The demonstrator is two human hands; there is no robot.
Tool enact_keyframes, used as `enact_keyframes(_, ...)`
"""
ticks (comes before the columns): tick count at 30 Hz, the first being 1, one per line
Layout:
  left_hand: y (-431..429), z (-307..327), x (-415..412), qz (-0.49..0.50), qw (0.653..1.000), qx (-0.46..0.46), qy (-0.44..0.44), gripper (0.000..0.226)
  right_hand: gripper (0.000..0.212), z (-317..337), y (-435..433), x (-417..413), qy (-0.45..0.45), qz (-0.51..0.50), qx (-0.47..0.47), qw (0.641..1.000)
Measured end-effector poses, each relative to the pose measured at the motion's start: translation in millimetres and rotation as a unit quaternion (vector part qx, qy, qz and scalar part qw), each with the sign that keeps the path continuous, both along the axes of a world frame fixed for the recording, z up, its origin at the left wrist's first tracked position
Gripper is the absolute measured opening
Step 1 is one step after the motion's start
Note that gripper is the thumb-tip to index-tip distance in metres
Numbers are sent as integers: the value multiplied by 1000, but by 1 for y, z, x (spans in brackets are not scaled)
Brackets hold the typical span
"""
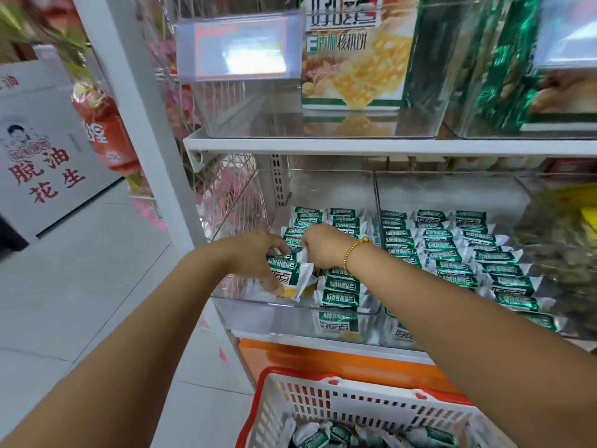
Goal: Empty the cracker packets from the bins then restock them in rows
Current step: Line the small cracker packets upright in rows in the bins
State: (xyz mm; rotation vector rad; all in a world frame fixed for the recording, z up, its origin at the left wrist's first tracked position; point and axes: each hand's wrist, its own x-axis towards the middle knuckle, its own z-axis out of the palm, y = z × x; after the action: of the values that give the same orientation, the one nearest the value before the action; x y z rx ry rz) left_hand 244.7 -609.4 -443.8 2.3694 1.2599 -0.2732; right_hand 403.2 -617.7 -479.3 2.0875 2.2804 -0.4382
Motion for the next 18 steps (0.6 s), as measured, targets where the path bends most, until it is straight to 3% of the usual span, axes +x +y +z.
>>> enact_keyframes(6, -3, -24, 5, 30, 998, -8, 47, 77, 20, 1, -2, -2, 24, -14, -14, 1000)
enact_keyframes(11, -7, -29, 10, 58, 997, -37, 39, 78, 31, 17, -31, 2, 57, 40, -8, 998)
enact_keyframes(14, -3, -21, 1, 79, 990, -119, -21, 56, 48, 19, -49, 1, 68, 104, -20, 992)
enact_keyframes(18, 0, -19, -12, 227, 933, -217, -174, 46, 61, 7, -52, -2, 29, 158, 5, 987)
